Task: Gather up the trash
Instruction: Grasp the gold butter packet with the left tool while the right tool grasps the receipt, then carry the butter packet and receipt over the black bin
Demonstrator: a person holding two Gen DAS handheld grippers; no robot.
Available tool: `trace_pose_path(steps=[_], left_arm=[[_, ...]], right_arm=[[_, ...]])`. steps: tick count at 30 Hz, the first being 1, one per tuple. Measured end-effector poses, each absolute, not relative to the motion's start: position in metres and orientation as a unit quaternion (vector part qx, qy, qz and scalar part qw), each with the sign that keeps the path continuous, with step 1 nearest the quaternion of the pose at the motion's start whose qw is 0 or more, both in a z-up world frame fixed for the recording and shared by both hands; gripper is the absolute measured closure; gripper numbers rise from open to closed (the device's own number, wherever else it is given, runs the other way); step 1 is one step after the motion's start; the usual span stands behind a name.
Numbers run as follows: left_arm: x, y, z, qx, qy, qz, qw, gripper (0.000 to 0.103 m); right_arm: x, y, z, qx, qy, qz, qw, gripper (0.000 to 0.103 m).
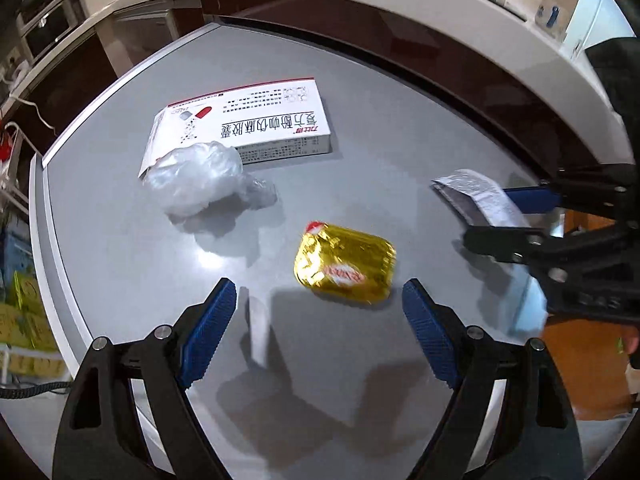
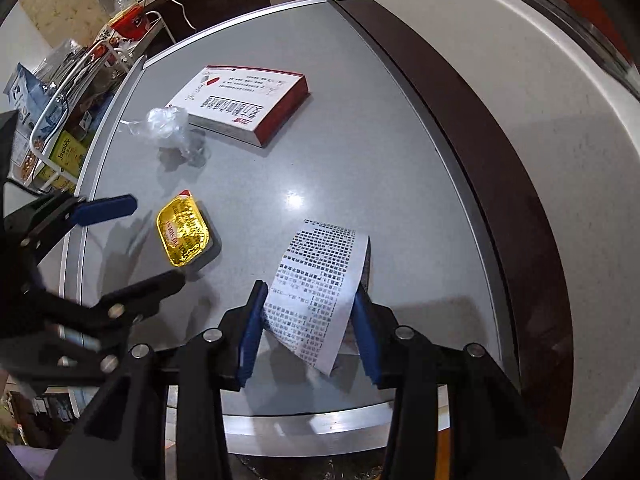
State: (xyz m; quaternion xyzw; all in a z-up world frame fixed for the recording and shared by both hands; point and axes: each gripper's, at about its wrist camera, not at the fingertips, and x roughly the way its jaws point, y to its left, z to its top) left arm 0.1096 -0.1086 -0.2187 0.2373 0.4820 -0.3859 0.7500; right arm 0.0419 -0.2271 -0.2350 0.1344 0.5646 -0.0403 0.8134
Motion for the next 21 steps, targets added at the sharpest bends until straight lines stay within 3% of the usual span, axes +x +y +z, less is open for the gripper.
trace_pose_path(steps=[3,7,9,21], left_arm=[[0.112,-0.114,-0.223,0.242,0.482,-0.389,0.747,0.021],[0.111,-0.117,-0.223,0.245,0.476,-0.391,0.749,0.038],[0.111,-0.118,-0.222,0.244,0.475,-0.392,0.749,0.053],[0.093,-0.082,-0.201,0.181,0.483,-0.363,0.776,0.053]], right_arm=[[0.043,-0.228,-0.236,0.133,0.565,-0.039,0.813,0.062],[0.047,-0.228,-0.235,0.128,0.565,-0.034,0.815,0.062],[0.049,-0.227,-0.235,0.125,0.565,-0.031,0.815,0.062],[0.049,-0.222,-0.221,0.115,0.555,0.002,0.824,0.062]])
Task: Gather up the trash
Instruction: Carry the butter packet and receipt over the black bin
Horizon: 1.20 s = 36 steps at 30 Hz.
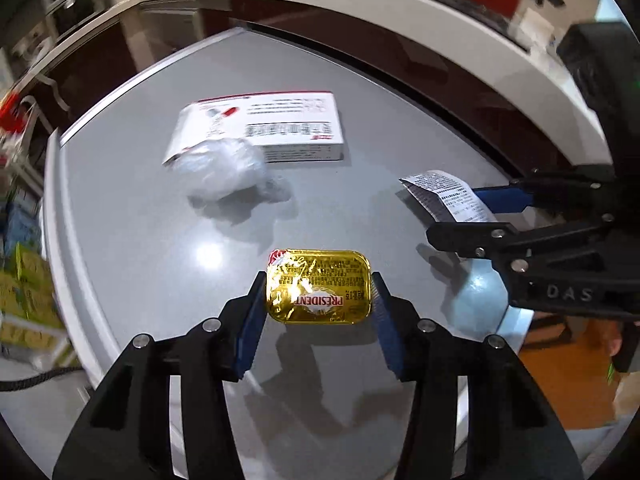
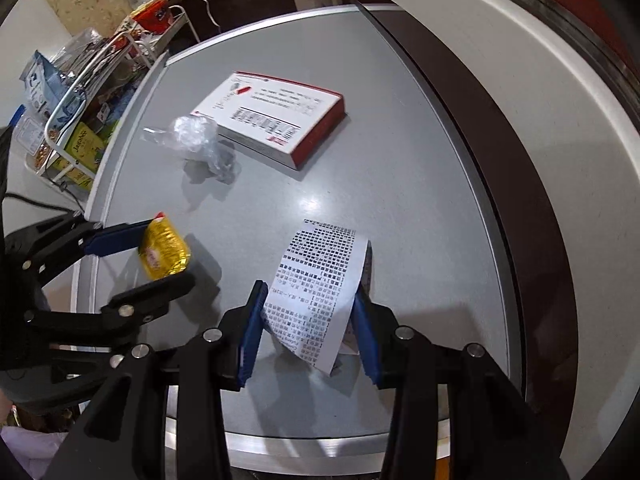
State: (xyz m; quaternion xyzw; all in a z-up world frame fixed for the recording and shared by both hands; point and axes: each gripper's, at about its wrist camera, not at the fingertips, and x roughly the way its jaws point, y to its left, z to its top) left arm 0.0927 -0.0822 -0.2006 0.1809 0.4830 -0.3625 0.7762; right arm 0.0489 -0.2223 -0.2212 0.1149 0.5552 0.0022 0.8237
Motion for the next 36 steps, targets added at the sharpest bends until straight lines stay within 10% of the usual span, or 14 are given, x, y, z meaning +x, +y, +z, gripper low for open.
trace_pose_path(steps=[36], left_arm=[[0.026,-0.002,-0.106,0.043,0.409,-0.192,0.891,0.053]], right_arm=[[0.003,-0.196,-0.106,0.067,0.453,0.1,0.883,0.062]])
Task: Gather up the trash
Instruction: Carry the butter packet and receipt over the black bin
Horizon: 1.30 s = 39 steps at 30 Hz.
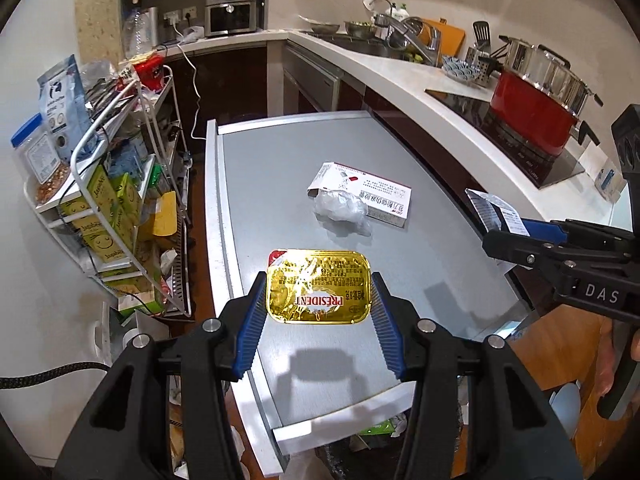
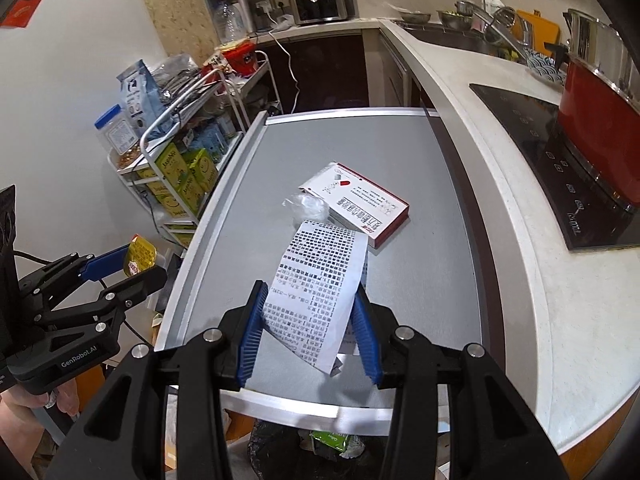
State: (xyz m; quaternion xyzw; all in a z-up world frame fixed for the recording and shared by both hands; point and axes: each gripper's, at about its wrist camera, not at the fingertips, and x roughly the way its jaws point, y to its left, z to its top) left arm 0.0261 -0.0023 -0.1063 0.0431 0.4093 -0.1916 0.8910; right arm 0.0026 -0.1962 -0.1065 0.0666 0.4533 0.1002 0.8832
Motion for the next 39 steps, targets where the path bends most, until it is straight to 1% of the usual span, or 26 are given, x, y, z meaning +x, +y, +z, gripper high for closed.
trace_pose_path(steps=[9,16,24,30,39], left_arm=[[-0.012,0.008,-0.089,0.034,0.394,-0.194,0.898,0.053],[-0.05,0.011,-0.099,0.047,0.41,-0.192,0.89,0.053],[-0.093,0.009,-0.145,0.058,0.477,-0.189,0.856,0.053],[-0.115,-0.001,-0.182,0.071,0.517,-0.187,0.832,0.053],[-0.126,-0.024,-0.236,0.089,0.565,-0.192,0.798,0.053]], right_arm=[[-0.042,-0.198,-0.09,0.065,0.447,0.133,0.882,0.062],[-0.079,-0.198,-0.102,0.044,0.477,0.158,0.863,0.062],[-0.117,-0.196,-0.152,0.032,0.545,0.17,0.82,0.062],[-0.136,-0.192,-0.183,-0.001,0.57,0.169,0.804,0.062],[-0.147,-0.198,-0.236,0.006,0.611,0.162,0.775,0.062]])
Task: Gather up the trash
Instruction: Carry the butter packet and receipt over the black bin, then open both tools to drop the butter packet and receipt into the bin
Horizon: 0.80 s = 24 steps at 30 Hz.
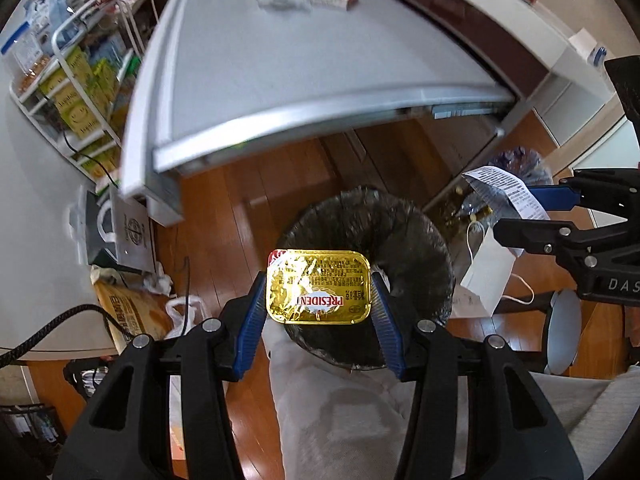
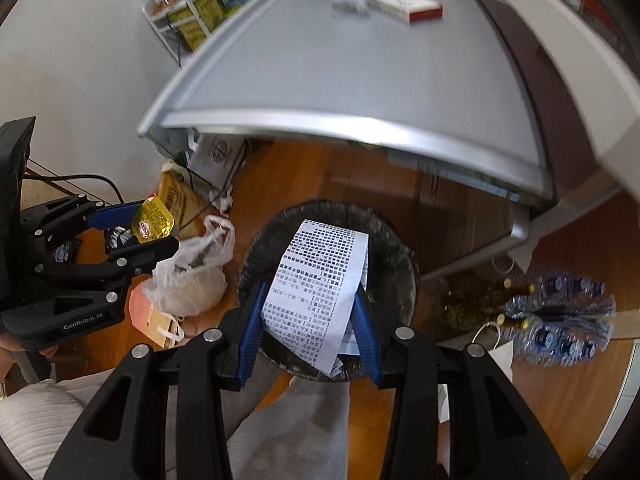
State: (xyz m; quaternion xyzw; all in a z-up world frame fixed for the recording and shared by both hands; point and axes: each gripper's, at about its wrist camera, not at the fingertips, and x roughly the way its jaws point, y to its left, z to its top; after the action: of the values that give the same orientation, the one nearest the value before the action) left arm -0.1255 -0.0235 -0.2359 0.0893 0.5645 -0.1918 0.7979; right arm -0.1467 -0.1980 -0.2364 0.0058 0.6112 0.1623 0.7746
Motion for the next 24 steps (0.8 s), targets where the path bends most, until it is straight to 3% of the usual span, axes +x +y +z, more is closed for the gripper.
trace_pose_path(steps=[24], left_arm=[[-0.105,-0.062,-0.318,0.107,0.625,-0.205,0.745,0.053]], right_arm=[[-0.121,-0.196,-0.334,0.025,0.674,0.146,0.724,0.062]])
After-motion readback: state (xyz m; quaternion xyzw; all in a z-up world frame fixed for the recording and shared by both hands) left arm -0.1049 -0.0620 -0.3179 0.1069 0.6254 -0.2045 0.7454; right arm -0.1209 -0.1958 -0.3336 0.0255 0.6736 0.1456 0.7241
